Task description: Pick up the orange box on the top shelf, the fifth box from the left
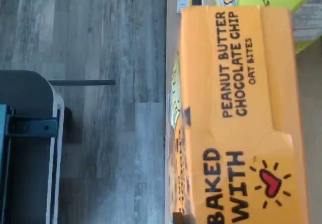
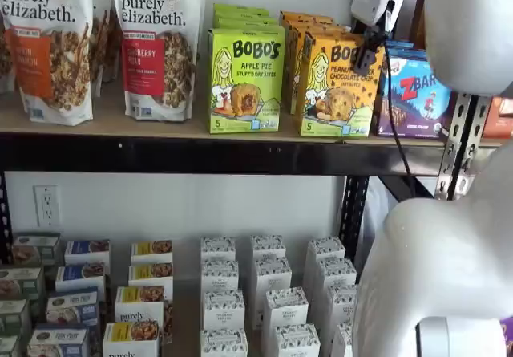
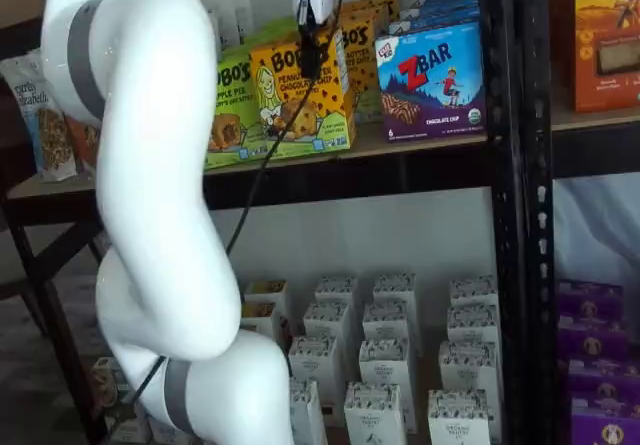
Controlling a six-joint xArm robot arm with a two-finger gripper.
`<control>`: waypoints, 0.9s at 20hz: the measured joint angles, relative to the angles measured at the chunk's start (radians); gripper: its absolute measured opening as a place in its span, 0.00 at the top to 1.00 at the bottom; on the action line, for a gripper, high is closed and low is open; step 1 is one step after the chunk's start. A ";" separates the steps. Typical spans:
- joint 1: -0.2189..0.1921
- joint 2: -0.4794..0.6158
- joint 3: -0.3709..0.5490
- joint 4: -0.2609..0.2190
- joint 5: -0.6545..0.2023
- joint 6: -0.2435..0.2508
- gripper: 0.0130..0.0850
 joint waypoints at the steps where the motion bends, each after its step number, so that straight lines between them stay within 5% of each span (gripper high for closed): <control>1: -0.001 -0.008 0.006 0.000 0.003 0.000 0.61; 18: -0.012 -0.189 0.167 -0.025 0.023 -0.013 0.61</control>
